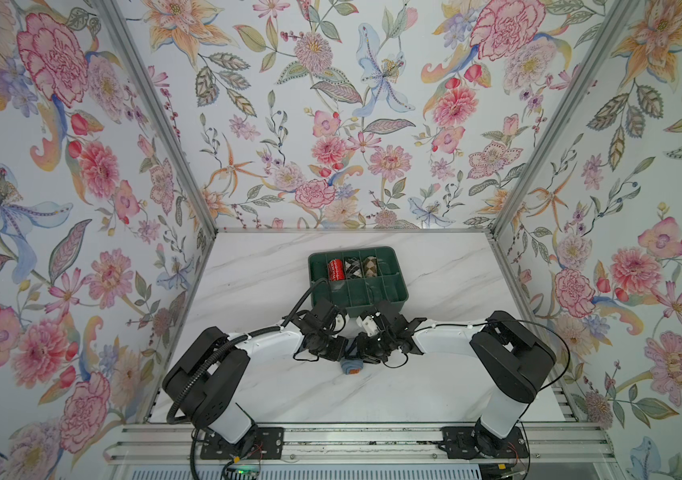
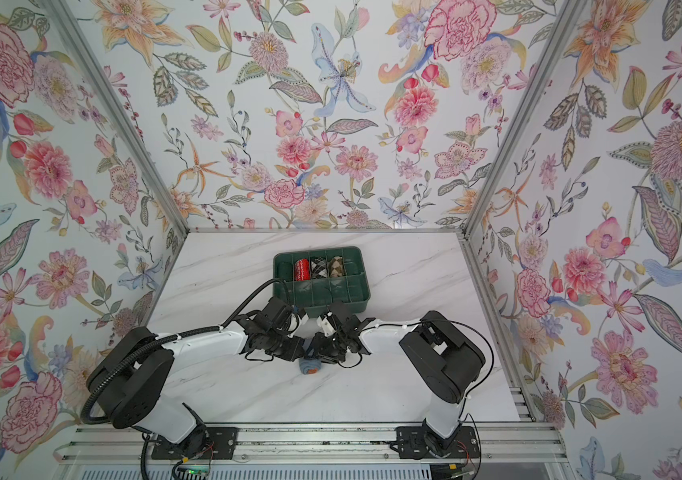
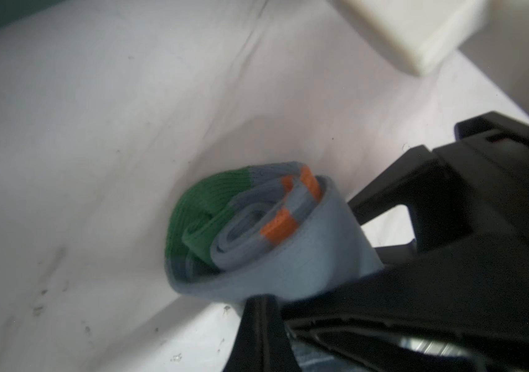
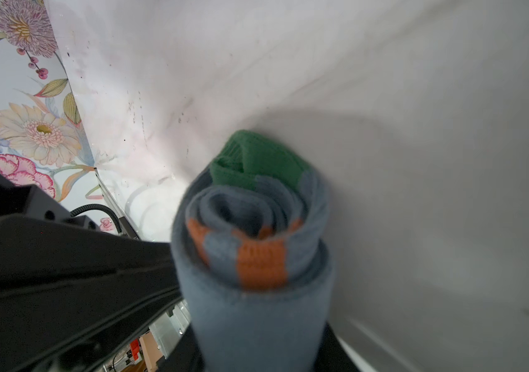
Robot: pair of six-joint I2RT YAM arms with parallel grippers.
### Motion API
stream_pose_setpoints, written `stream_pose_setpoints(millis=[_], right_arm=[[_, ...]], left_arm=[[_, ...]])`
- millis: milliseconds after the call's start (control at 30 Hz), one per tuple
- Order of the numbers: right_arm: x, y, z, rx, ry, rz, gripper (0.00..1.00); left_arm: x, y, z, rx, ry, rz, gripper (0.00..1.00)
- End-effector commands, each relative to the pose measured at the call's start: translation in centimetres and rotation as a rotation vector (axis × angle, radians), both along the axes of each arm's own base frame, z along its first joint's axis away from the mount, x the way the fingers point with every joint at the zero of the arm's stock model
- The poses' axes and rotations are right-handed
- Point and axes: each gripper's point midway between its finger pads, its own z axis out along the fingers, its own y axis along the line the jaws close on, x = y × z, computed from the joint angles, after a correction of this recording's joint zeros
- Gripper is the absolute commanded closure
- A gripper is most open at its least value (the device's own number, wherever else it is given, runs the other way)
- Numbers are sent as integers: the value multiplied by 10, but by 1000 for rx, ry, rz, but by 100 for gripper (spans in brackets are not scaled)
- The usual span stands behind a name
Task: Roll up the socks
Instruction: 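Grasp the rolled blue sock with the right gripper while the left gripper steadies it, then lift the rolled sock with the right gripper and carry it over the green tray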
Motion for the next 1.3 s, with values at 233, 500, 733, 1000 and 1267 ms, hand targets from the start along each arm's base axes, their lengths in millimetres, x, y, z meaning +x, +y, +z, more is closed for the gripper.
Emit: stream_pose_setpoints(millis=[233, 500, 733, 1000, 1267], right_arm=[[-1, -7, -5, -93, -29, 0, 100], [23, -17, 50, -20, -125, -54, 100], [66, -51, 146, -13, -310, -124, 100], [119, -115, 225, -135, -485, -227, 100], [167, -145, 223, -312, -492, -212, 100]], left_arm=[[6, 13, 23, -101, -5, 63, 100], [43, 47, 93, -176, -154, 171, 95], [59, 60, 131, -213, -240, 210, 94], [68, 62, 157, -237, -322, 234, 90], [72, 67, 176, -241, -373, 261, 87]])
